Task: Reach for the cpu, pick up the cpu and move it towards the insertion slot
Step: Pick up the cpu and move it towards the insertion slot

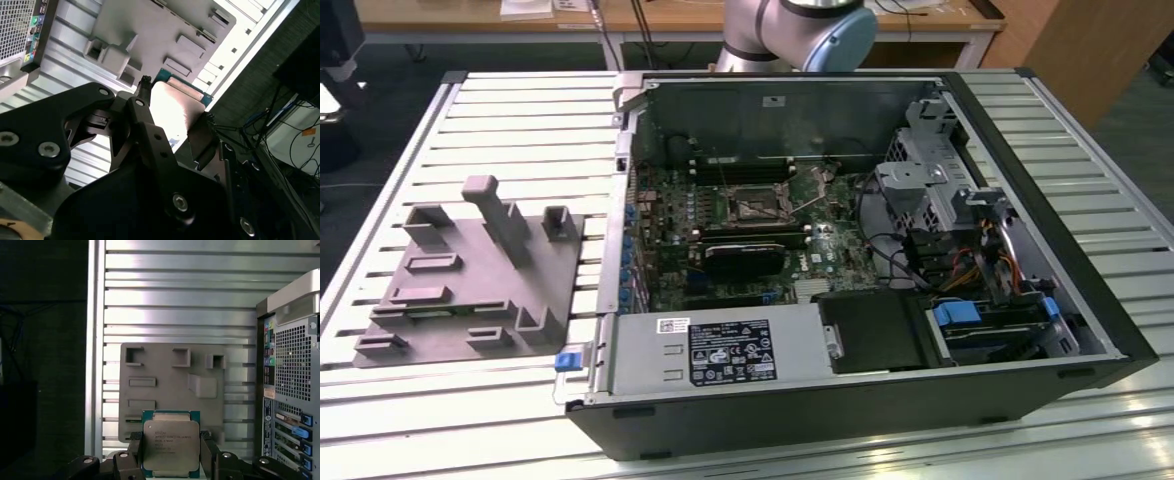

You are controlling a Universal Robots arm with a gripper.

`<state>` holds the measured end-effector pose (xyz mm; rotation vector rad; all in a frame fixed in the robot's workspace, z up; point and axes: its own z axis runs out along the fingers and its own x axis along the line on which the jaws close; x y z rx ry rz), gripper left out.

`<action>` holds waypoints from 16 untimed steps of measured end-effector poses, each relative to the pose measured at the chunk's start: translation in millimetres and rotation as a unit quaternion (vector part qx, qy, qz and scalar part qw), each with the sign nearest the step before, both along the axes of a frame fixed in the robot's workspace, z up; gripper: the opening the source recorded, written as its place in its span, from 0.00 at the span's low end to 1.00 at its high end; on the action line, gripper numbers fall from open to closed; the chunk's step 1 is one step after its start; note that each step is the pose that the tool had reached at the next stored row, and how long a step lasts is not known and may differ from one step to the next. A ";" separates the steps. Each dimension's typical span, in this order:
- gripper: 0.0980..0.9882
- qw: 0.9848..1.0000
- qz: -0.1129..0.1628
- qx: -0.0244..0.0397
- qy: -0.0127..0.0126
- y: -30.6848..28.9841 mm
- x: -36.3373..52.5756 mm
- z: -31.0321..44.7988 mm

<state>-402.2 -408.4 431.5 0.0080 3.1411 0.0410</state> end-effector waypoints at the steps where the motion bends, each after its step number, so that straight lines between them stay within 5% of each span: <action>1: 0.50 1.000 0.000 0.000 0.000 0.0 2.8 0.0; 16: 0.50 1.000 0.000 0.000 0.000 0.0 43.8 0.1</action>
